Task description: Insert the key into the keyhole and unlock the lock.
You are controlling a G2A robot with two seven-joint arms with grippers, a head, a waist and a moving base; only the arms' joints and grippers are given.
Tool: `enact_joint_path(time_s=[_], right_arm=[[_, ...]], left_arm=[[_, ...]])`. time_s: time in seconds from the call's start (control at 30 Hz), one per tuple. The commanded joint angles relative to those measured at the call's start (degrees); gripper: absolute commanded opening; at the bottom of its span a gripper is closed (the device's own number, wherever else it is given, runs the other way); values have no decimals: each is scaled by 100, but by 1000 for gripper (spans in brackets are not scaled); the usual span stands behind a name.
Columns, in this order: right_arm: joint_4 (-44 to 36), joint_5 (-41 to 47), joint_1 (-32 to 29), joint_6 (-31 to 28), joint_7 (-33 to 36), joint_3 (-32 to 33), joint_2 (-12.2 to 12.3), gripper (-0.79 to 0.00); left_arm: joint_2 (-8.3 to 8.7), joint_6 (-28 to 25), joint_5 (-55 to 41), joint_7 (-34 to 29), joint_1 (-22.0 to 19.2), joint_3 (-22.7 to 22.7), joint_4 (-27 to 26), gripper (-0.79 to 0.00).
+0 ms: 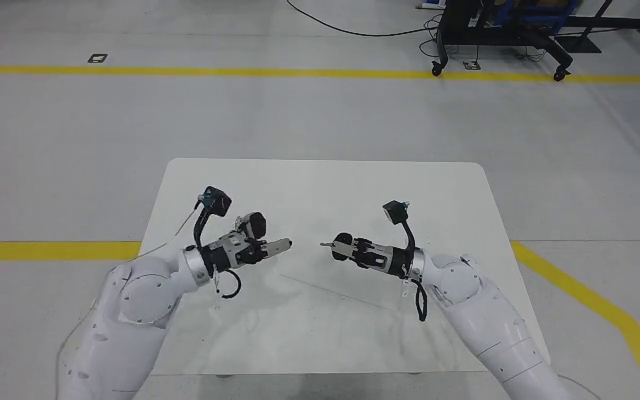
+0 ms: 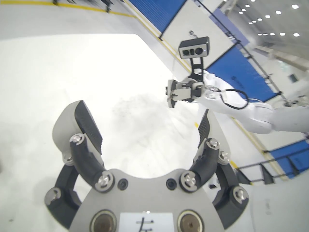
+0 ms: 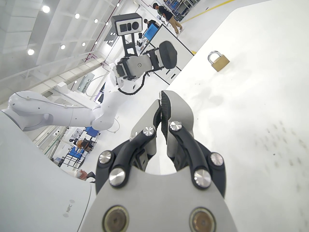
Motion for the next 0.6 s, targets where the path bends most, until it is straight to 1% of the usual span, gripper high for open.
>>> enact_joint_path(time_s=[0.0, 0.07, 0.1, 0.17, 0.23, 0.37, 0.43, 0.53, 0.57], right_arm=[[0, 0, 0, 0, 0, 0, 0, -785], [0, 0, 0, 0, 0, 0, 0, -785], [0, 0, 0, 0, 0, 0, 0, -785], [0, 0, 0, 0, 0, 0, 0, -785], [0, 0, 0, 0, 0, 0, 0, -785], [0, 0, 0, 0, 0, 0, 0, -785], [0, 0, 0, 0, 0, 0, 0, -785], [0, 0, 0, 0, 0, 0, 0, -785], [0, 0, 0, 0, 0, 0, 0, -785]], left_arm=[[6, 611, 1052, 406, 323, -67, -339, 0], [18, 1250, 1984, 458, 471, -92, -515, 0], [24, 1474, 2402, 387, 510, -53, -564, 0], [23, 1688, 2797, 270, 505, 37, -584, 0], [37, 1796, 3306, -122, 369, 119, -460, 0], [7, 1950, 3281, -542, 5, 280, 19, 0], [-13, 1885, 3104, -729, -210, 382, 264, 0], [-38, 1856, 3242, -943, -503, 585, 550, 0], [-47, 1887, 3289, -995, -581, 640, 616, -22]])
